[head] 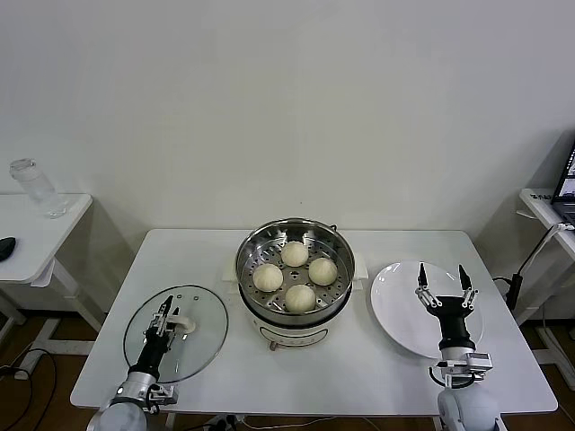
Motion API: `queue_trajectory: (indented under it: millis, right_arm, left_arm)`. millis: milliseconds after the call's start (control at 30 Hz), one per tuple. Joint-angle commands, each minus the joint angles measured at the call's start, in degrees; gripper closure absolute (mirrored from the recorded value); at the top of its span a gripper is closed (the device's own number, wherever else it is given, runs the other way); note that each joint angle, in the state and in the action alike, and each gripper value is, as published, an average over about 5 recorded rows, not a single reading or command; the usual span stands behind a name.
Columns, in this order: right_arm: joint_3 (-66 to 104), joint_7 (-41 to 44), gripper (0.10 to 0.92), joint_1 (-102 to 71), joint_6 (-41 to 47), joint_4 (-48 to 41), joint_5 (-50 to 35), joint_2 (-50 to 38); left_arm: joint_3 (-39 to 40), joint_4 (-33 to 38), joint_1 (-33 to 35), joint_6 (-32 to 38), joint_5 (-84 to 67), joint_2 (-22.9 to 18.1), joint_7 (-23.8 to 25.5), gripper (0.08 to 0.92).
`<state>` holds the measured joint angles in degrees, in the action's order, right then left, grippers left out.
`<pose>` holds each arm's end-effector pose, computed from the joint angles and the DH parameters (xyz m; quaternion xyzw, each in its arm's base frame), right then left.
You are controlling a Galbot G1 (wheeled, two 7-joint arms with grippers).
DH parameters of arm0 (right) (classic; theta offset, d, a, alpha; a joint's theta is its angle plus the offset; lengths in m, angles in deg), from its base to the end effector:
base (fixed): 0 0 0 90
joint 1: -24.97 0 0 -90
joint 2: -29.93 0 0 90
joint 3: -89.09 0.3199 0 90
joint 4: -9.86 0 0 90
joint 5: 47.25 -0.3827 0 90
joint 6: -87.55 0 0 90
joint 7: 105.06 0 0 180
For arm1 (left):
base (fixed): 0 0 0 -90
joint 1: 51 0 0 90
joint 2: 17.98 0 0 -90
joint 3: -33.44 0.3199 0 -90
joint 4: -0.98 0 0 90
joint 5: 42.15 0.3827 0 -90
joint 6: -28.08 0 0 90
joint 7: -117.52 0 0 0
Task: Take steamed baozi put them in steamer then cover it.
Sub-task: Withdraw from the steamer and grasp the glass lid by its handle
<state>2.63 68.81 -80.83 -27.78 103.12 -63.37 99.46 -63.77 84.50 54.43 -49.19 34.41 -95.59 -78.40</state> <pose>0.2931 -0.1264 -0.3647 0.0585 0.9902 -0.0370 0.1216 0.2720 0.1245 -0.4324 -0.0468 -0.7248 -0.6873 0.0028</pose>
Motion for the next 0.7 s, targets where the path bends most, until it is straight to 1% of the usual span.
queue_trajectory:
  millis: [33,267,400,467,567,700]
  right_arm:
    - [-0.05,-0.18,0.203,-0.04,0.07,0.46,0.19,-0.24]
    - [-0.25,-0.18,0.203,0.12,-0.16,0.39,0.73,-0.07]
    - [-0.57,-0.24,0.203,0.52,-0.26,0.18,1.16,0.21]
    - [-0.78,-0.26,0.203,0.70,-0.30,0.09,1.34,0.39]
    - [-1.24,-0.27,0.203,0.83,-0.36,0.03,1.56,0.64]
    - [-1.66,-0.25,0.203,1.03,-0.41,-0.05,1.91,1.03]
  left_arm:
    - [0.00,-1.70,-0.81,0.04,-0.74,-0.07,0.40,0.475]
    - [-0.13,-1.18,-0.22,0.03,-1.99,0.28,0.92,0.682]
    - [-0.16,0.63,0.65,0.37,-2.92,0.51,0.94,0.780]
    - [-0.14,2.41,1.30,0.13,-3.87,0.67,1.02,0.801]
    - [-0.52,6.52,2.35,-1.35,-5.76,1.06,1.39,0.803]
    - [-3.27,15.62,3.27,-8.02,-6.89,1.89,2.74,0.803]
